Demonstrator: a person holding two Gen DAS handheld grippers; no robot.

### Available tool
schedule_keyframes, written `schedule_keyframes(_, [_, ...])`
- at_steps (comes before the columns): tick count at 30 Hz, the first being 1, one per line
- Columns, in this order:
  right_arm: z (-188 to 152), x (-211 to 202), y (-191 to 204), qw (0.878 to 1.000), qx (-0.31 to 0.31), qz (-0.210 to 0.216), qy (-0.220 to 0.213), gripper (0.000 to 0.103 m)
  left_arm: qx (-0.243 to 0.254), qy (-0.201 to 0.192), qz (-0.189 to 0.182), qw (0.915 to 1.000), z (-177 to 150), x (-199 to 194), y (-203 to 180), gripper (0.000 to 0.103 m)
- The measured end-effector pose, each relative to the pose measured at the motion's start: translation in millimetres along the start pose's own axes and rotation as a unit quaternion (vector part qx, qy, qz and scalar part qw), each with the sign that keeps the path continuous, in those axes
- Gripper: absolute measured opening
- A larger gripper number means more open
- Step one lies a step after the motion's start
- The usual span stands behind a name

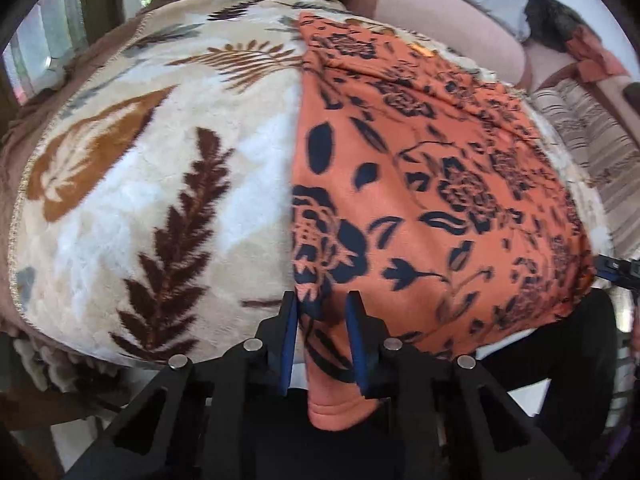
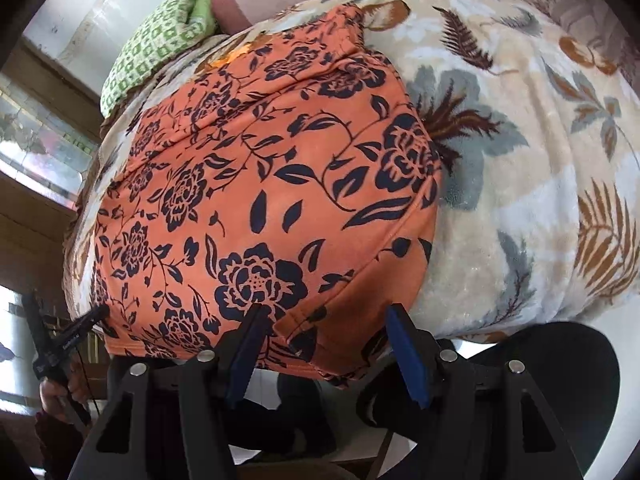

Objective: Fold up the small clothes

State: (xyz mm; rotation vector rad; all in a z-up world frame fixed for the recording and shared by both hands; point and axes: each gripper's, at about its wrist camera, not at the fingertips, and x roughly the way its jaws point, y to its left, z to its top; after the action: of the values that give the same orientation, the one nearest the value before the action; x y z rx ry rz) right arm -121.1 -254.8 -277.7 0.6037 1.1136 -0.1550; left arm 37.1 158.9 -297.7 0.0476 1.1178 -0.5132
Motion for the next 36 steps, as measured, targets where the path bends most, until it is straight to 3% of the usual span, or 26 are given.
schedule_keyframes(3, [2.0,-3.0,-6.1,1.0,0.02,0.012,-0.002,0.065,0.023,-0.004,0.014,0.9996,-1.8,2.9,-10.3,0.029])
schedule_keyframes(5, [3.4,-3.7,-8.4,0.999,0.03,0.01,0.0,0.065,0.008,-0.001,0.013,0.9999,0.7,6.3,-7.7,0.049])
schedule_keyframes(9, [4.4,-2.0,-7.2,0.999,0.033,-0.002,0.003,0.065,-0.021,-0.008,-0.016,0.9996,9.6,5.6,-4.6,0.049])
schedule_keyframes(10, [3.8,-0.8,-4.9,0.999,0.029,-0.012,0.003,0.067,-0.02,-0.006,-0.017,0.9996,11.6,6.9,-6.5,0.047])
schedule_keyframes(14, [0.8,13.0,7.4,0.998,-0.003,-0.048,0.029,0.067,-0.003,0.005,0.001,1.0,16.6,14.5,-14.7,0.022])
schedule_keyframes(16, [-0.3,22.9,10.1,0.998,-0.002,-0.053,0.044,0.067,0.002,0.003,-0.01,0.9999,17.6,14.0,-16.7,0.01])
schedule_keyframes(17, [-0.5,26.2,10.0,0.998,0.004,-0.053,0.043,0.067,0.001,0.001,-0.017,0.9999,18.0,13.6,-17.6,0.01])
schedule_keyframes(21, [-0.7,30.6,-7.9,0.997,0.066,0.003,0.041,0.065,0.005,-0.008,-0.039,0.9992,18.8,6.4,-18.5,0.009])
schedule_keyframes(23, [1.1,25.0,-24.6,0.99,0.116,0.063,0.047,0.065,0.008,-0.012,-0.059,0.9982,20.4,2.5,-20.2,0.009])
schedule_keyframes(24, [2.4,22.0,-32.1,0.986,0.14,0.078,0.05,0.066,0.01,-0.011,-0.063,0.9979,21.3,2.4,-20.7,0.011])
schedule_keyframes(25, [4.2,17.7,-39.9,0.981,0.167,0.09,0.047,0.07,0.007,-0.007,-0.054,0.9985,22.8,3.9,-20.7,0.021])
schedule_keyframes(26, [6.2,13.5,-45.4,0.977,0.185,0.094,0.041,0.074,0.002,-0.002,-0.049,0.9988,22.7,4.2,-19.3,0.039])
schedule_keyframes(28, [10.6,8.5,-48.9,0.976,0.198,0.084,0.031,0.081,-0.014,0.008,-0.044,0.9989,23.2,10.1,-16.4,0.053])
schedule_keyframes(31, [15.2,16.4,-40.4,0.979,0.191,0.06,0.046,0.081,-0.024,0.012,-0.054,0.9982,22.5,16.1,-16.7,0.053])
schedule_keyframes(33, [17.0,25.3,-32.4,0.981,0.185,0.035,0.052,0.081,-0.016,0.011,-0.048,0.9987,21.7,15.6,-19.2,0.048])
schedule_keyframes(35, [15.7,31.7,-27.1,0.981,0.185,0.031,0.047,0.08,-0.011,0.015,-0.04,0.999,22.0,16.9,-19.3,0.019])
schedule_keyframes(36, [14.0,34.5,-25.3,0.981,0.184,0.029,0.048,0.078,-0.013,0.017,-0.036,0.9991,21.9,17.1,-16.7,0.016])
